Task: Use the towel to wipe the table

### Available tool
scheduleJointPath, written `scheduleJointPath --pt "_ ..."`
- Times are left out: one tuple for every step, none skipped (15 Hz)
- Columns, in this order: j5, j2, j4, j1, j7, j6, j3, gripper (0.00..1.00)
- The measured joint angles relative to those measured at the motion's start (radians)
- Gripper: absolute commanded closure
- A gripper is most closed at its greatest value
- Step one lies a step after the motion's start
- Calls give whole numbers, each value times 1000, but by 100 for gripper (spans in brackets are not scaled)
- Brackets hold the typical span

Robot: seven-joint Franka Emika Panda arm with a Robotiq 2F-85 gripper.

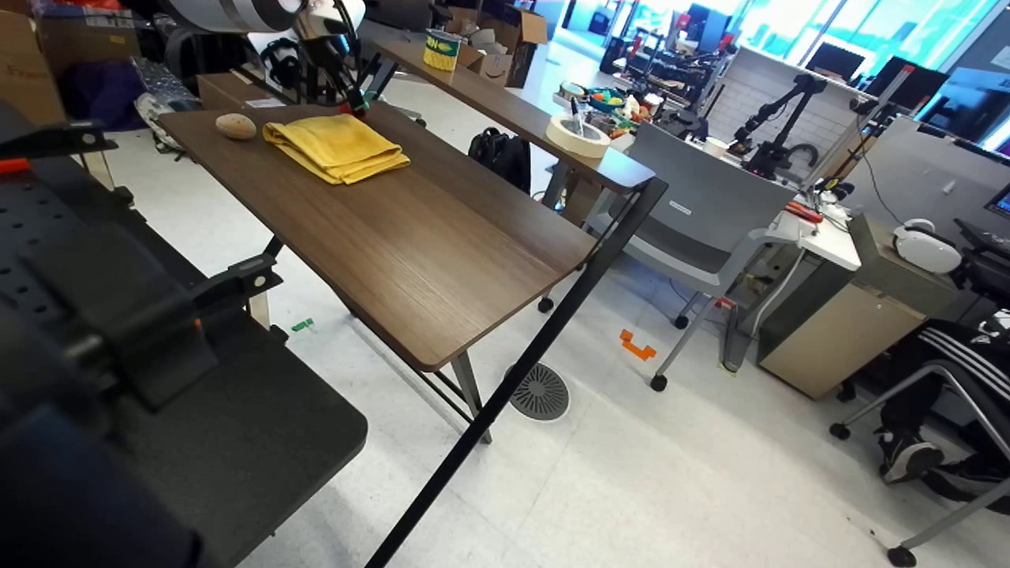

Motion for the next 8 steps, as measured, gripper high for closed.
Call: scheduleJointPath --pt "0 16 25 0 16 -8 -13 78" --pt "0 30 46 0 31 -17 -27 44" --pt "0 42 64 0 44 -23 -40 43" --pt "0 53 78 -1 54 -30 -52 38" --pt "-22 58 88 -6 70 -34 -54 30" --pt "-50 58 93 -15 88 -36 -51 23" --pt "-75 58 99 -26 98 -38 -45 15" --pt "-93 58 104 -36 101 -41 -40 8"
